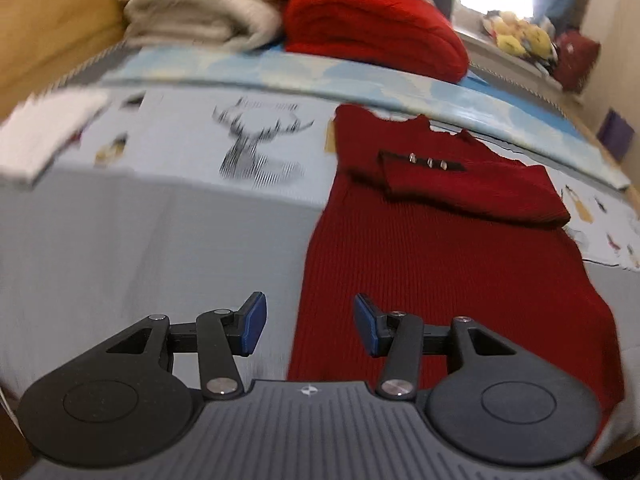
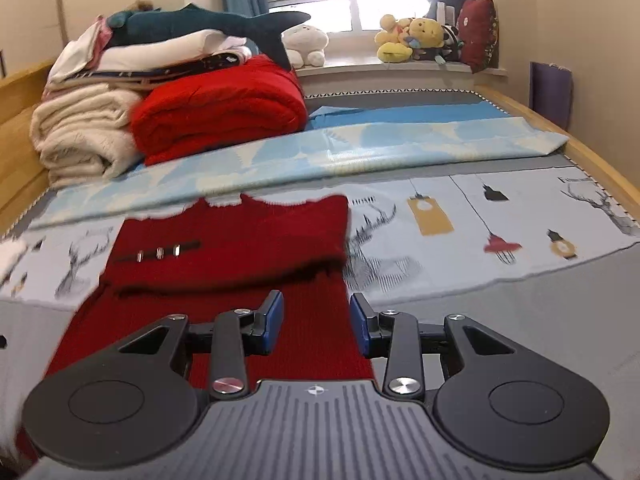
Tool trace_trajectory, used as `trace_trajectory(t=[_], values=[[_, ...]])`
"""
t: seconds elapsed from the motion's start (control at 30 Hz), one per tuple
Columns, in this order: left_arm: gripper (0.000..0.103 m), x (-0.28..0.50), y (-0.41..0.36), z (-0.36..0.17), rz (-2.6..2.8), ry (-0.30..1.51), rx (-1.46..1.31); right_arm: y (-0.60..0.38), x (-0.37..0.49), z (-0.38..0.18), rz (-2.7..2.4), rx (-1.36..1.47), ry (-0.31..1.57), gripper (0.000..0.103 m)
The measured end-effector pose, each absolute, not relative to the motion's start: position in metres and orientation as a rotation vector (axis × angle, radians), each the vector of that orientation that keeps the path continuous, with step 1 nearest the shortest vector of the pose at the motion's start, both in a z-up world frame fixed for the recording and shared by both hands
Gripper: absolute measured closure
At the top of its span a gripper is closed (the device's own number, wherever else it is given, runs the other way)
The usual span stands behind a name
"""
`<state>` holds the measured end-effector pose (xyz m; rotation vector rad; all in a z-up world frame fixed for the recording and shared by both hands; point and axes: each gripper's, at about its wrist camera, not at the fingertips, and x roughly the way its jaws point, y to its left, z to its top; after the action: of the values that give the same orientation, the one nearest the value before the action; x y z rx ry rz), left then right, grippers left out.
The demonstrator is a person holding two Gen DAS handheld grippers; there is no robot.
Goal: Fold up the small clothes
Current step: 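Move both grippers to the sweater hem and close them on it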
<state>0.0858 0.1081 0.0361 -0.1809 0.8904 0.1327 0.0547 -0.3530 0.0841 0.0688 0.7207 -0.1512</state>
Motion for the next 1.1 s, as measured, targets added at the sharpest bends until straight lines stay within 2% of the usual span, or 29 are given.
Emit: trace_trajectory(t=[0.27, 0.43, 0.7, 0.83, 0.97, 1.1], values=[[0.049, 0.059, 0.108, 0.009, 0.13, 0.961, -0.198, -0.363, -0.02, 0.028, -0.212, 0.116, 0.845, 0.065], [0.049, 0.06, 0.129, -0.006, 0.166, 1.023, -0.338, -0.358, -0.016, 0.022, -0.221, 0.124, 0.836, 0.064], [0.049, 0.058, 0.148, -0.027, 0.155, 1.109, -0.455, -0.371, -0.015, -0.007, -0.257, 0.176, 0.971, 0.061], [0.044, 0.059, 0.142, -0.031, 0.159, 1.143, -0.429, -0.377, -0.012, -0.02, -0.293, 0.224, 1.029, 0.059], [0.044, 0.064, 0.131, -0.041, 0.151, 1.198, -0.351, -0.38, -0.006, -0.032, -0.322, 0.256, 1.066, 0.057], [0.044, 0.066, 0.133, -0.047, 0.165, 1.21, -0.35, -0.375, 0.0, -0.037, -0.319, 0.216, 1.079, 0.05]])
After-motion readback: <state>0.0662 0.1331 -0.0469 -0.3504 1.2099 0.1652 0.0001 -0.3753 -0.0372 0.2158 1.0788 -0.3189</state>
